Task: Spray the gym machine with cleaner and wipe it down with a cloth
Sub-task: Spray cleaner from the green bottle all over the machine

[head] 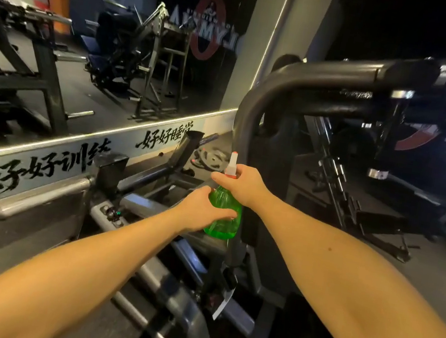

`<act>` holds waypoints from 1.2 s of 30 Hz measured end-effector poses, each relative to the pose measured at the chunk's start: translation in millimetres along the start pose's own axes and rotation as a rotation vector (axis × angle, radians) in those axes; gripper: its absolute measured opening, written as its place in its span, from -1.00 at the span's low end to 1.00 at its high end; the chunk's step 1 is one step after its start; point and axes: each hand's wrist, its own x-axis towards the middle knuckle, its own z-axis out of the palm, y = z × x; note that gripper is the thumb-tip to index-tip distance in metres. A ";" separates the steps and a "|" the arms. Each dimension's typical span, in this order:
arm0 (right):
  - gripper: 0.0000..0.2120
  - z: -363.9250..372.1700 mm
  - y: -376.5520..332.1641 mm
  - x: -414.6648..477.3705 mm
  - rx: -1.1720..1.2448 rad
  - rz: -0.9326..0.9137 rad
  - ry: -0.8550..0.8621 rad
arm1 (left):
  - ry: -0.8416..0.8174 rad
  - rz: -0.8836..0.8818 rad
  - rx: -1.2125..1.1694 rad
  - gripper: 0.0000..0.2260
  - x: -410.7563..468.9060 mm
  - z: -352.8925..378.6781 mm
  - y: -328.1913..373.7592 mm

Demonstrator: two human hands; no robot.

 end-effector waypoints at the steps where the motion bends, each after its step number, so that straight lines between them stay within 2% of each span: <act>1: -0.70 5.5 7.1 -1.6 0.003 0.014 -0.010 | 0.007 -0.018 0.002 -0.34 -0.6 4.5 -9.0; 5: -0.58 26.6 43.9 -6.2 -0.017 0.094 -0.004 | -0.019 -0.089 0.067 -0.40 -8.3 20.8 -32.8; 8: -0.49 42.4 67.6 -10.9 -0.019 0.168 -0.037 | -0.056 -0.134 0.066 -0.31 -13.7 33.9 -53.0; 12: -0.62 60.1 85.7 -18.4 -0.030 0.200 -0.126 | -0.074 -0.169 0.100 -0.46 -23.9 44.2 -74.5; 16: -0.62 74.1 98.6 -25.5 -0.042 0.219 -0.130 | -0.089 -0.198 0.113 -0.50 -32.2 50.1 -86.3; 19: -0.60 80.9 99.3 -28.8 -0.007 0.204 -0.128 | -0.034 -0.200 0.129 -0.57 -36.9 53.5 -89.1; 25: -0.70 83.5 106.0 -41.9 0.063 0.139 -0.177 | 0.030 -0.253 0.188 -0.49 -52.5 61.7 -91.8; 31: -0.60 87.7 109.9 -57.9 0.068 0.064 -0.221 | 0.110 -0.304 0.211 -0.66 -74.5 79.7 -82.7; 36: -0.71 80.5 111.7 -73.1 0.105 -0.008 -0.304 | 0.150 -0.330 0.273 -0.51 -91.0 85.2 -75.2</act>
